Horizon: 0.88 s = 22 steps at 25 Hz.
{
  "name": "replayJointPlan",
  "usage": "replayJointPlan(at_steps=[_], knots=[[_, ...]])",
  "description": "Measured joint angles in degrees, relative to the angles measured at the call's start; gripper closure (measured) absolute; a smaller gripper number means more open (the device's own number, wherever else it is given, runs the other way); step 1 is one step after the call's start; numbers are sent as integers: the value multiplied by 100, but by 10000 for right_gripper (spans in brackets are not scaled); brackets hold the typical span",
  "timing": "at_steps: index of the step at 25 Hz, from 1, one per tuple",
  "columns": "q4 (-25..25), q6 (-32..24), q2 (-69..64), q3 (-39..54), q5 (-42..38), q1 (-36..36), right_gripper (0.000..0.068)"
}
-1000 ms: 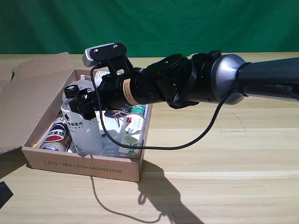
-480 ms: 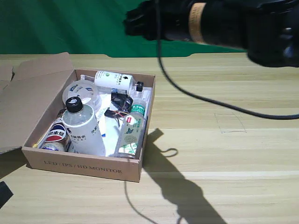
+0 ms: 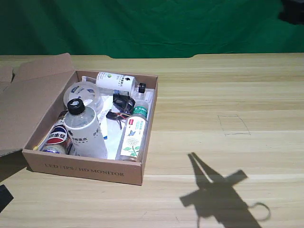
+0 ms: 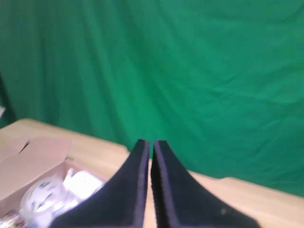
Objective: Place the white bottle into the box.
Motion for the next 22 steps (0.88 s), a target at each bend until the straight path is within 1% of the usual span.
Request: replayJointPlan(at_steps=[4,7,12,16,22], knots=[[0,-27,-1487,691,325,-396,680],[15,-27,-2657,1437,680,-678,680],[18,-29,-3842,2334,800,-736,680],[22,-82,-4117,2656,867,-736,680],[29,-116,-4312,3627,1127,-798,680]])
